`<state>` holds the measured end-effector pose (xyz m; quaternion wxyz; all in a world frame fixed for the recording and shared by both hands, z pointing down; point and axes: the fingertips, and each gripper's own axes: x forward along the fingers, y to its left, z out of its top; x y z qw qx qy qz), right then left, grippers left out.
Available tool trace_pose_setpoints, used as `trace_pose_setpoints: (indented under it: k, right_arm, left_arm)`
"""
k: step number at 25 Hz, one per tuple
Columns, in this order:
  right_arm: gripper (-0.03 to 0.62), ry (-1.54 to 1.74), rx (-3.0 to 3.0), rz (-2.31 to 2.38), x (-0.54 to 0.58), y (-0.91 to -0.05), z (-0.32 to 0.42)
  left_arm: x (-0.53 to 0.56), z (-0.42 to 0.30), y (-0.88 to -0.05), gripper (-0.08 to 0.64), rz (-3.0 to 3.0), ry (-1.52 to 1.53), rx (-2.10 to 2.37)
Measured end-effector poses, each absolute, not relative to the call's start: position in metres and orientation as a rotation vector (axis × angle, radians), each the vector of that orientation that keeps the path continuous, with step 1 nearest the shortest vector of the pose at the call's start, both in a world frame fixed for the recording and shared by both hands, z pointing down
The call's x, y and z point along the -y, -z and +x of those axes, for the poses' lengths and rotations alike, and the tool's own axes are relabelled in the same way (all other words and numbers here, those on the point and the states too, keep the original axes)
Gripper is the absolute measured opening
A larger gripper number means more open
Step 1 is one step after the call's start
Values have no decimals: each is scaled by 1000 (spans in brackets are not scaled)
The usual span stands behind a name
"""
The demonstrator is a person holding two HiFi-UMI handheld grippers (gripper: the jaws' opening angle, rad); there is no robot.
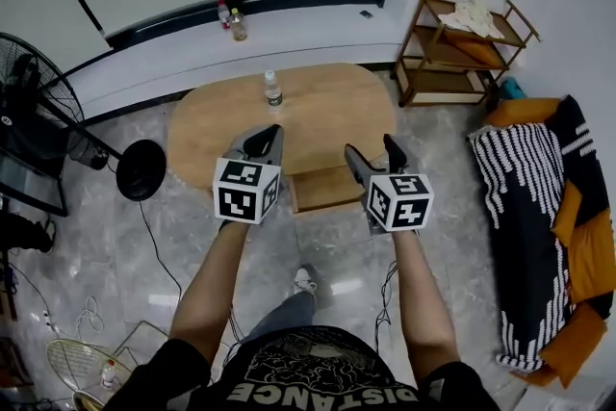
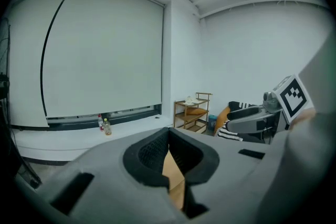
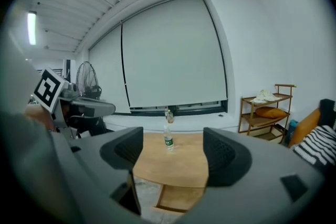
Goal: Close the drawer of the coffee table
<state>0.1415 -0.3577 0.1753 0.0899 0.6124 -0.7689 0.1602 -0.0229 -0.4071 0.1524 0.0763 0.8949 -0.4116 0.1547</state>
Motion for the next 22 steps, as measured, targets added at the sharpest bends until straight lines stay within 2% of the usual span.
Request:
trace_pose_setpoints:
  k: [9,22]
  right_arm:
    - [348,-498,2270,1835,381,-213,164]
    - [348,-532,2336,1799,361,-292,202]
  left_arm:
    - [428,-2,-196,3,2682,-495,1223]
    - [386,28,-285,3,2623,-528,1292]
